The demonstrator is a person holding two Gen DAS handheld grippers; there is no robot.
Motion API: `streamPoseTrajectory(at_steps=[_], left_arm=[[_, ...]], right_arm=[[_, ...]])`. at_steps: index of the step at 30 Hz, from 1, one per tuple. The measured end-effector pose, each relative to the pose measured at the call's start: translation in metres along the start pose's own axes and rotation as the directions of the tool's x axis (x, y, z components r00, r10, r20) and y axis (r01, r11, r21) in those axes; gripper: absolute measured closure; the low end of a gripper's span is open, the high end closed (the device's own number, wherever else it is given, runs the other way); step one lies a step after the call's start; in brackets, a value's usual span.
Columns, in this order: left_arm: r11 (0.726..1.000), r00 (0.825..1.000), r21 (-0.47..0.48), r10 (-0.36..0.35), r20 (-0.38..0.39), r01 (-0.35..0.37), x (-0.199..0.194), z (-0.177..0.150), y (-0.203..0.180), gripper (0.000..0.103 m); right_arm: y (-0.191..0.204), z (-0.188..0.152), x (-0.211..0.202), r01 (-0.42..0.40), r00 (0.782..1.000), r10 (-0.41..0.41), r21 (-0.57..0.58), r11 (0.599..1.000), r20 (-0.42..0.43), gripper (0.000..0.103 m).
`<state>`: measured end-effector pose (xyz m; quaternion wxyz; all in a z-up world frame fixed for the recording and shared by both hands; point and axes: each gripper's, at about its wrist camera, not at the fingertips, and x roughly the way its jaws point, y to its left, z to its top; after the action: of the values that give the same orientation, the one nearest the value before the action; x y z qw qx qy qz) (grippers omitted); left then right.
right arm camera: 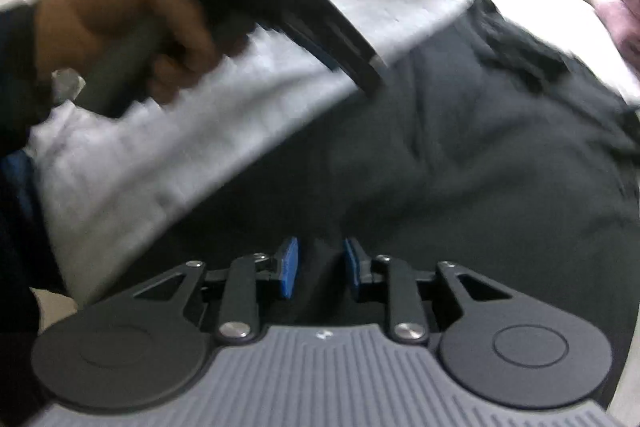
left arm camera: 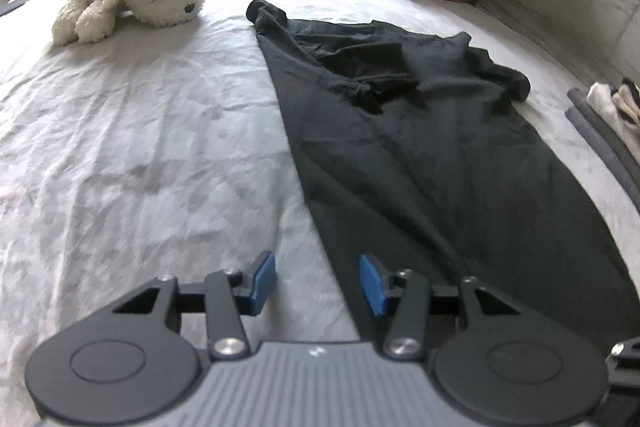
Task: Fold clothes
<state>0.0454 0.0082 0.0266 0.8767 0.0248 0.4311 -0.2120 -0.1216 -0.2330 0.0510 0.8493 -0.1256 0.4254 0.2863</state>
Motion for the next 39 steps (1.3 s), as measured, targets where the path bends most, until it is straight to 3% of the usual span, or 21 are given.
streamPoseTrajectory(at_steps=[4, 9, 12, 16, 23, 30, 34, 39], left_arm=[[1.000, 1.000, 0.026, 0.013, 0.002, -0.013, -0.005, -0.007, -0.002, 0.054], [1.000, 1.000, 0.009, 0.025, 0.001, -0.025, -0.016, -0.011, -0.001, 0.054], [0.999, 0.999, 0.031, 0.029, 0.024, -0.030, -0.026, -0.017, -0.008, 0.053], [0.996, 0.999, 0.088, -0.011, 0.036, 0.008, -0.036, -0.031, -0.025, 0.053], [0.972, 0.997, 0.229, -0.056, 0.045, 0.044, -0.046, -0.054, -0.063, 0.051], [0.949, 1.000, 0.316, -0.008, 0.015, 0.003, -0.047, -0.066, -0.077, 0.048], [0.940, 1.000, 0.340, 0.015, 0.010, -0.018, -0.053, -0.068, -0.077, 0.048], [0.953, 0.998, 0.304, -0.005, 0.056, -0.012, -0.066, -0.062, -0.073, 0.048]], right_arm=[[-0.021, -0.018, -0.016, 0.007, 1.000, -0.012, 0.194, 0.981, 0.027, 0.077], [-0.006, -0.024, -0.028, 0.078, 0.995, -0.087, 0.172, 0.982, 0.048, 0.076], [0.010, -0.026, -0.044, 0.036, 0.990, -0.056, 0.154, 0.987, 0.127, 0.076], [0.026, -0.034, -0.035, -0.038, 0.994, 0.024, 0.140, 0.989, 0.102, 0.085], [0.033, -0.059, -0.038, -0.007, 0.997, -0.004, 0.146, 0.989, 0.074, 0.084], [0.038, -0.080, -0.050, -0.011, 0.999, 0.003, 0.164, 0.986, 0.054, 0.084], [0.021, -0.089, -0.071, 0.001, 0.994, -0.028, 0.250, 0.968, 0.106, 0.085], [-0.002, -0.100, -0.098, 0.012, 0.981, -0.082, 0.369, 0.929, 0.174, 0.080]])
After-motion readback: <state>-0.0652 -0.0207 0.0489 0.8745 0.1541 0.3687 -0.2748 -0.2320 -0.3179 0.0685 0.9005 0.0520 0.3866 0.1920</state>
